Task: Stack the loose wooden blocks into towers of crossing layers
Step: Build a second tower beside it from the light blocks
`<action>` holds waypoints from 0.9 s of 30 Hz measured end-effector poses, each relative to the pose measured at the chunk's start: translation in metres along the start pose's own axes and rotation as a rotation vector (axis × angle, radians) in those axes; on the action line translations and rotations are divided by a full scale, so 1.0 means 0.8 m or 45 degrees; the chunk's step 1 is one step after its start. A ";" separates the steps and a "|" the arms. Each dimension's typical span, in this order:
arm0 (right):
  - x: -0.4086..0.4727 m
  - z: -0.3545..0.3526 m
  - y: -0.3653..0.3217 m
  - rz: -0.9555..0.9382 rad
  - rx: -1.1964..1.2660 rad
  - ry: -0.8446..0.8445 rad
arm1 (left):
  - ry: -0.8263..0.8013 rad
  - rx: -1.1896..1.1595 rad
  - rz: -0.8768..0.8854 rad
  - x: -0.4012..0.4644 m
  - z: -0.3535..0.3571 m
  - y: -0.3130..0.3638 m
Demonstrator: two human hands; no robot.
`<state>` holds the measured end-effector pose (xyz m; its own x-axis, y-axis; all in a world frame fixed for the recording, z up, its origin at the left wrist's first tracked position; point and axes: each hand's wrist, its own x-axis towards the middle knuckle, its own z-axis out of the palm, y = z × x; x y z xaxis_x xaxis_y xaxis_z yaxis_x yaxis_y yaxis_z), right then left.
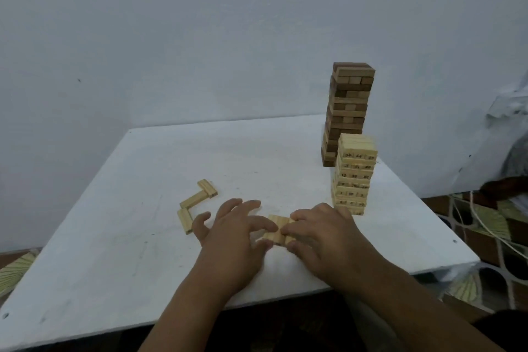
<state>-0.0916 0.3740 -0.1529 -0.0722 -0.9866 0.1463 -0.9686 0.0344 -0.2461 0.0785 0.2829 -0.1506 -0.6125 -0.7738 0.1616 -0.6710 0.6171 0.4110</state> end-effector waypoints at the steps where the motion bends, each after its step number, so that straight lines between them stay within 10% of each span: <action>1: -0.008 -0.004 0.007 0.008 0.008 0.009 | -0.022 0.003 0.024 0.002 0.003 0.007; 27: -0.064 -0.020 0.098 0.260 0.336 0.146 | -0.375 -0.273 0.328 0.054 0.026 0.080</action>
<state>-0.1680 0.4299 -0.1644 -0.2987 -0.9388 0.1714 -0.8379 0.1721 -0.5180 0.0006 0.2916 -0.1358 -0.8621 -0.5056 0.0333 -0.3983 0.7168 0.5724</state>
